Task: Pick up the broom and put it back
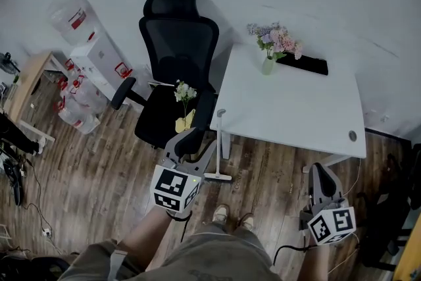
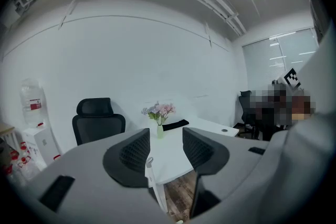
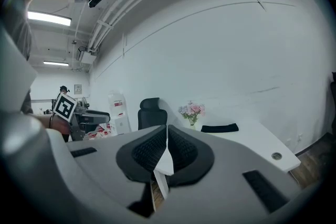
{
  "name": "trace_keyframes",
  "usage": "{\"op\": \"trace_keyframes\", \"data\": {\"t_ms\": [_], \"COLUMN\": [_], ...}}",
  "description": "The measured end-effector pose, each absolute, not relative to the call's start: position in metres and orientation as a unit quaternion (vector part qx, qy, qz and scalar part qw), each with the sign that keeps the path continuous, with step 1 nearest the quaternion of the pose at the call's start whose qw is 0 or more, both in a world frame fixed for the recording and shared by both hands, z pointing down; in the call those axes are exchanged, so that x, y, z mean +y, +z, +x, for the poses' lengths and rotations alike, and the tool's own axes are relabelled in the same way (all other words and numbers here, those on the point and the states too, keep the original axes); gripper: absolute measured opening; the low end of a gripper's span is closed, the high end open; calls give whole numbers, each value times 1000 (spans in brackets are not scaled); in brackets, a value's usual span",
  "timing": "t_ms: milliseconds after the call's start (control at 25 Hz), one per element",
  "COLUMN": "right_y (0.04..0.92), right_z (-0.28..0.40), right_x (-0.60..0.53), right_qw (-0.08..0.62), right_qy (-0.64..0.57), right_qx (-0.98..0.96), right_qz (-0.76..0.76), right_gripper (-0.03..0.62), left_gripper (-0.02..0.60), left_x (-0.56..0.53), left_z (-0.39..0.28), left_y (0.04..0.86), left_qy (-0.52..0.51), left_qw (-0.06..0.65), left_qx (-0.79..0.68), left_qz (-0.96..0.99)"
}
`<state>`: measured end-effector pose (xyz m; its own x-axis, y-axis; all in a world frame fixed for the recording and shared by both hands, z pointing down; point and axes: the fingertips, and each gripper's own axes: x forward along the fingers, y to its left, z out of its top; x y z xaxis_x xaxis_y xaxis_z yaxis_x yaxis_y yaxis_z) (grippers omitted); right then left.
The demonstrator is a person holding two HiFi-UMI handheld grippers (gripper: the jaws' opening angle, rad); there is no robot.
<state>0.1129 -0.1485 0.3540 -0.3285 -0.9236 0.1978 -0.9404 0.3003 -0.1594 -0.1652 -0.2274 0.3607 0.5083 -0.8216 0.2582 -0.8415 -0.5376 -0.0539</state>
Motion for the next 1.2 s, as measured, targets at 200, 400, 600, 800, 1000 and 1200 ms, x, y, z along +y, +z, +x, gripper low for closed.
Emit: {"op": "trace_keyframes", "data": {"t_ms": [200,400,600,800,1000,1200], "right_y": [374,398,435,472,506,531], "right_z": [125,128,130,129,122,118], "right_x": [-167,-188,-207,-223,-235,-247], "right_qw": [42,46,63,83,95,90], "right_qy": [140,157,182,210,229,235], "right_qx": [-803,-802,-803,-804,-810,-814], "right_qz": [578,575,564,550,531,524], "right_gripper": [34,34,34,34,34,34], "left_gripper": [210,210,215,215,215,215], "left_x": [-257,-285,-307,-327,-342,-356], "left_z": [-157,-155,-149,-142,-146,-150], "left_y": [390,428,478,520,566,607], "left_qy": [145,157,184,199,214,225], "left_qw": [48,62,92,120,145,167], "left_qx": [-483,-492,-494,-498,-515,-525], "left_qz": [862,854,845,835,818,804]}}
